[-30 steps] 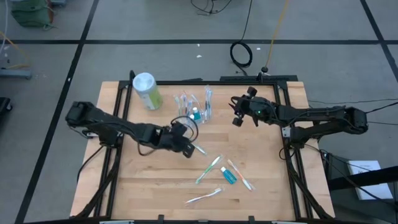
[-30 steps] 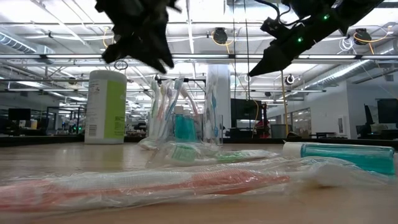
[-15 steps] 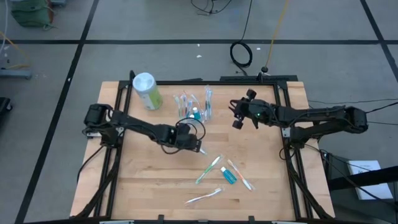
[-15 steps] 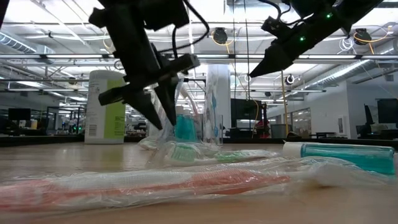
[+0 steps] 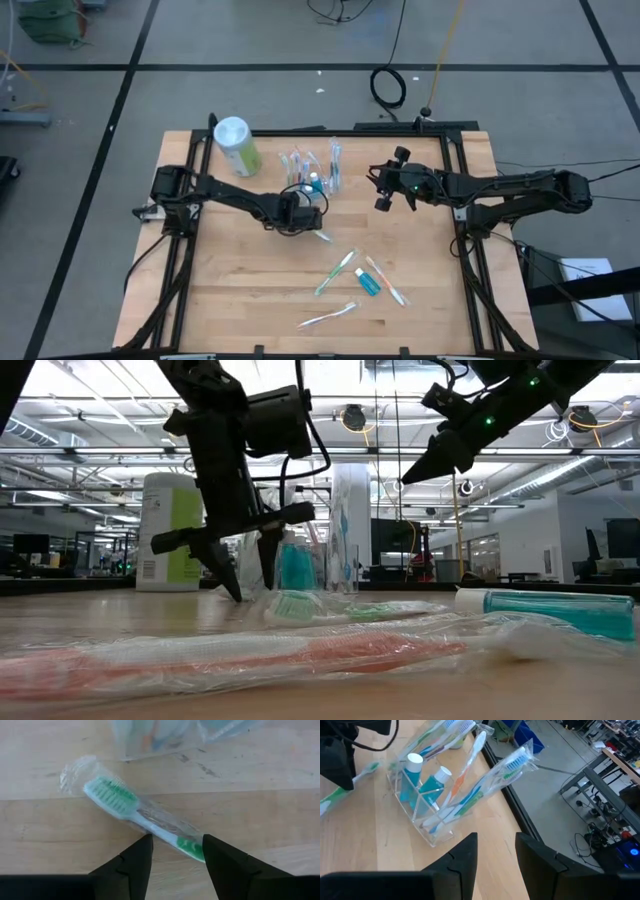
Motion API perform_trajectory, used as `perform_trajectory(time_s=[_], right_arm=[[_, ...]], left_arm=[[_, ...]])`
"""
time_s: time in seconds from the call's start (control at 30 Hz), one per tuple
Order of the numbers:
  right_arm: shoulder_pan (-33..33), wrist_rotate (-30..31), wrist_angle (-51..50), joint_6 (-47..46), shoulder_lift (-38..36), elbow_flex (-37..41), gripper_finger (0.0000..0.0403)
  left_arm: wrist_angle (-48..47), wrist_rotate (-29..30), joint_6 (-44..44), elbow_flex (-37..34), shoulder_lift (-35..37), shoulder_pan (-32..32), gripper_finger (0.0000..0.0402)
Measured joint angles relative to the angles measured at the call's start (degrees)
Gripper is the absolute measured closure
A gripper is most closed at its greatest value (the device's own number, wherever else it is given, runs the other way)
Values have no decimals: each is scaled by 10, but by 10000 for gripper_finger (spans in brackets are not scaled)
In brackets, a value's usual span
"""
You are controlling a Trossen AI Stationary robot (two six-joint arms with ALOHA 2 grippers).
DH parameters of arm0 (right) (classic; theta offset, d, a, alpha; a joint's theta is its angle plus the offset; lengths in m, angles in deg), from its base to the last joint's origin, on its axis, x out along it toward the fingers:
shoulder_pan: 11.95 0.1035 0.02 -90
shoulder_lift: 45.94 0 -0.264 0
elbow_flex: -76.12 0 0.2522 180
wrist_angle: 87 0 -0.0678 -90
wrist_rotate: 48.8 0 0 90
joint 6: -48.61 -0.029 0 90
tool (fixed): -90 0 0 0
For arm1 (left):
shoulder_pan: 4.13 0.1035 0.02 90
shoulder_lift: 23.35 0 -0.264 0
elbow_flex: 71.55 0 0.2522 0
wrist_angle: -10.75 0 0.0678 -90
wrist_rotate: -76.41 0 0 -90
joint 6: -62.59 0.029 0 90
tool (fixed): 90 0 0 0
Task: Pick & Place toothbrushing station
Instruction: Put the green toothbrush into the transparent organizer
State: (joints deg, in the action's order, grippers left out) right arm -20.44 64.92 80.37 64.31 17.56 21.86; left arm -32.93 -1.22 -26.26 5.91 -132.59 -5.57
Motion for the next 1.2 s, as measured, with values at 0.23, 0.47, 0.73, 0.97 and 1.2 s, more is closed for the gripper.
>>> perform_trajectory(time_s=[0.23, 0.47, 0.73, 0.97, 1.2], right_arm=[[0, 0, 3, 0, 0, 0, 275], [0, 0, 3, 0, 0, 0, 275], [0, 0, 3, 0, 0, 0, 275], [0, 0, 3, 0, 0, 0, 275], [0, 0, 3, 0, 0, 0, 275]], left_arm=[[-16, -7, 29, 2, -14, 0, 245], [-27, -15, 30, -2, -10, -5, 349], [-41, -42, 13, -3, 11, -55, 379], [-73, 35, 27, -6, 42, -107, 370], [14, 265, 150, -5, 109, -149, 390]])
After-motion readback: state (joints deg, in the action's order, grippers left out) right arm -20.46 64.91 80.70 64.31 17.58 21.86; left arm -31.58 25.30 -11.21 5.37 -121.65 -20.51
